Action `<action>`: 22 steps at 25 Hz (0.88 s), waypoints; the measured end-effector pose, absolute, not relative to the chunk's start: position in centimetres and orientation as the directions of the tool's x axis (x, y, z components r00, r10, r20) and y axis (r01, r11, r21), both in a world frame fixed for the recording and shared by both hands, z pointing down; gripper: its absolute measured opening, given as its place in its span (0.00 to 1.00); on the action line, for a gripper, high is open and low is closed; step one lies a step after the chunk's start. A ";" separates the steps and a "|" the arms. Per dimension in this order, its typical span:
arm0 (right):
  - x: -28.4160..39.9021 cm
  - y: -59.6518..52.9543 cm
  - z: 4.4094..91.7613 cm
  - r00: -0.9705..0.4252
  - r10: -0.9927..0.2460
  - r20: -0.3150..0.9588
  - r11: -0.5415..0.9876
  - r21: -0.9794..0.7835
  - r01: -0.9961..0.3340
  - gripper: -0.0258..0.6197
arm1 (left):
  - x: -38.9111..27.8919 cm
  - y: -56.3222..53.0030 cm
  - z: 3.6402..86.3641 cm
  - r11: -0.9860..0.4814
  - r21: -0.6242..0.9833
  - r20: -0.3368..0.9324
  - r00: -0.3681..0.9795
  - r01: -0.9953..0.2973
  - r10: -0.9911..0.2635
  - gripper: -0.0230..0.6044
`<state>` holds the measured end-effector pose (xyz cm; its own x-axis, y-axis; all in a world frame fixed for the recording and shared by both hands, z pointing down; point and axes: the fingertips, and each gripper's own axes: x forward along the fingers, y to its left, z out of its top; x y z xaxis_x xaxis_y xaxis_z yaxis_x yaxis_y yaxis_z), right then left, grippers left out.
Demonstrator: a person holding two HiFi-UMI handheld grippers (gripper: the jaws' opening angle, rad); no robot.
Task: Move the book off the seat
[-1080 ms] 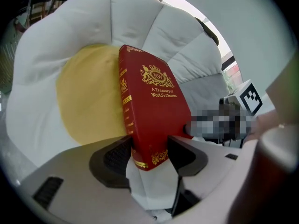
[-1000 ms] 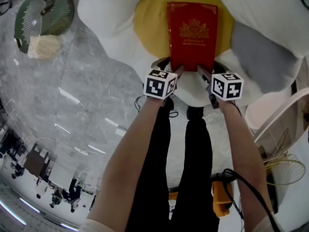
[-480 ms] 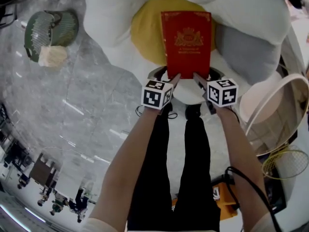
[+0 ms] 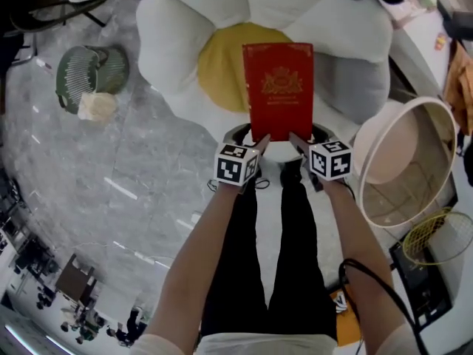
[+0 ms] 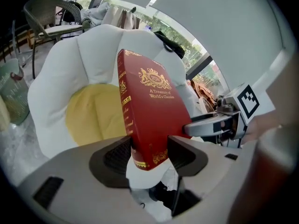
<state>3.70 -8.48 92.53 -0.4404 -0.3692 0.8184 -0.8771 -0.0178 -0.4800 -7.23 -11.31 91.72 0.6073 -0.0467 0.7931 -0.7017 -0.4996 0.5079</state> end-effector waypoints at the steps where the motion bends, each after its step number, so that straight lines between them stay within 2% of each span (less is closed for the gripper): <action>1: 3.9 -8.2 91.8 -0.440 -0.377 0.815 -0.026 -0.484 -0.875 0.49 | -7.0 -11.1 90.9 -0.509 0.504 0.793 0.607 -0.698 -0.046 0.43; 9: 5.9 -5.9 86.8 -0.414 -0.424 0.806 -0.075 -0.486 -0.870 0.49 | -4.8 -9.5 85.8 -0.562 0.493 0.790 0.612 -0.665 -0.032 0.43; 22: 12.7 -0.3 82.0 -0.339 -0.484 0.807 -0.204 -0.480 -0.853 0.49 | 2.7 -5.6 81.0 -0.661 0.499 0.778 0.626 -0.561 0.055 0.43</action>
